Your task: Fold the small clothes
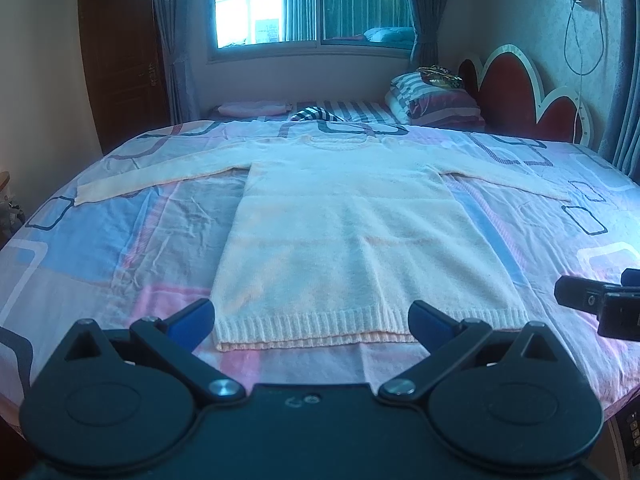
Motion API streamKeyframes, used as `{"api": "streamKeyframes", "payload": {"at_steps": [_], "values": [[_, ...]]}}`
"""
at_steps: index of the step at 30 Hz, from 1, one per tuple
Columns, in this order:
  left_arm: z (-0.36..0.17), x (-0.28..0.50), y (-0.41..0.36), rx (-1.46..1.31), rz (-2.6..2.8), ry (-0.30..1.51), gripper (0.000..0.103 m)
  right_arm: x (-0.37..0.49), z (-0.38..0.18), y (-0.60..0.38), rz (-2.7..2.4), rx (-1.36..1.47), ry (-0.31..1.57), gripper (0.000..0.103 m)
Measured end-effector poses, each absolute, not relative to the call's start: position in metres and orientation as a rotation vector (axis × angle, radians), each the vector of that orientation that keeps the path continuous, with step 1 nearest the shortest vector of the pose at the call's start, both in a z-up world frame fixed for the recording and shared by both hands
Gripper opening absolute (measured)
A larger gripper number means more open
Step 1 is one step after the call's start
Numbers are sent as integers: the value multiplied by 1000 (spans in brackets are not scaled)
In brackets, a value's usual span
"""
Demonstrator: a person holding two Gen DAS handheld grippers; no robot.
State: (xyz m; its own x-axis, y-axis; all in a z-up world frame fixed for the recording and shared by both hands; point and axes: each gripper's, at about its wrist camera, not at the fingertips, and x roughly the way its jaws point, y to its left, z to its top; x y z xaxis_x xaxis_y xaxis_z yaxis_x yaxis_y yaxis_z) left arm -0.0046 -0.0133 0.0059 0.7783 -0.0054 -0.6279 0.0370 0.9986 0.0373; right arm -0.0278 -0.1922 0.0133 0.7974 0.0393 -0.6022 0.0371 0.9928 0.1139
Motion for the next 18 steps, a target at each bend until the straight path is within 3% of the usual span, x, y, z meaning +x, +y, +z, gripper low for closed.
{"api": "streamKeyframes", "payload": {"at_steps": [18], "values": [[6,-8,-15,47,-23,670,102,-28,12,-192,-5,122,652,103]]}}
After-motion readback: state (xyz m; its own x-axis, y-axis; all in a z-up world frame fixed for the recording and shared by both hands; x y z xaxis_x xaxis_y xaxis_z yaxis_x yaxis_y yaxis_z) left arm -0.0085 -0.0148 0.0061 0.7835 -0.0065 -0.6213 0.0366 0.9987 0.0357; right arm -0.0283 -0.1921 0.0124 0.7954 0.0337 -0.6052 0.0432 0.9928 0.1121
